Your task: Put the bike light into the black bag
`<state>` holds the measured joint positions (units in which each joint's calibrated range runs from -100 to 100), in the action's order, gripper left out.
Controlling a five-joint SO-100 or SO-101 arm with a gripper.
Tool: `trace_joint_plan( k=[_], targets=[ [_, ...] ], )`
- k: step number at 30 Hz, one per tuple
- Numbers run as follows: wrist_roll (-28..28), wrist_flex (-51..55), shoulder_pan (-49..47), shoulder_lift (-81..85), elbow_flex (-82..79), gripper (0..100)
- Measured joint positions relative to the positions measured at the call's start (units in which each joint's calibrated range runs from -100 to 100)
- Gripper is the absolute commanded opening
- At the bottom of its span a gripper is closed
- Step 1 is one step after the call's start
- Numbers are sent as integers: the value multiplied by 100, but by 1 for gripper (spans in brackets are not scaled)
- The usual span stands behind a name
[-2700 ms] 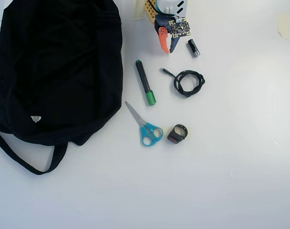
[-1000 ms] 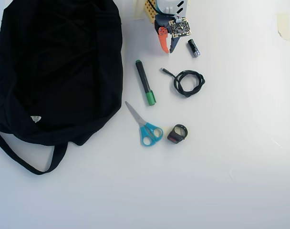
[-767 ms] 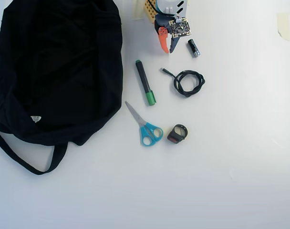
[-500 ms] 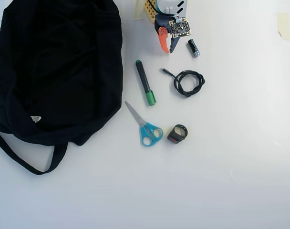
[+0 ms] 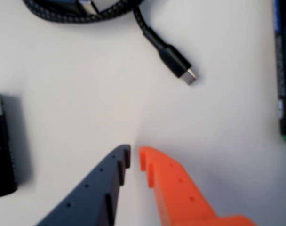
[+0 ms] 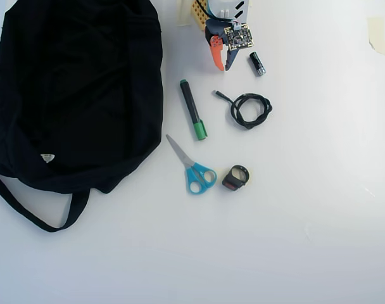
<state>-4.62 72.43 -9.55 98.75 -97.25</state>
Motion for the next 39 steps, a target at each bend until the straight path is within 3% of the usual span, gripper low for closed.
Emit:
trace_joint_plan(
  k=[21,32,39],
  targets=[
    [-34,-86,-44,0,16,3],
    [-34,-2293,-140,-1063,1376,3],
    [-24,-4835,-228,-2673,1942,2]
  ],
)
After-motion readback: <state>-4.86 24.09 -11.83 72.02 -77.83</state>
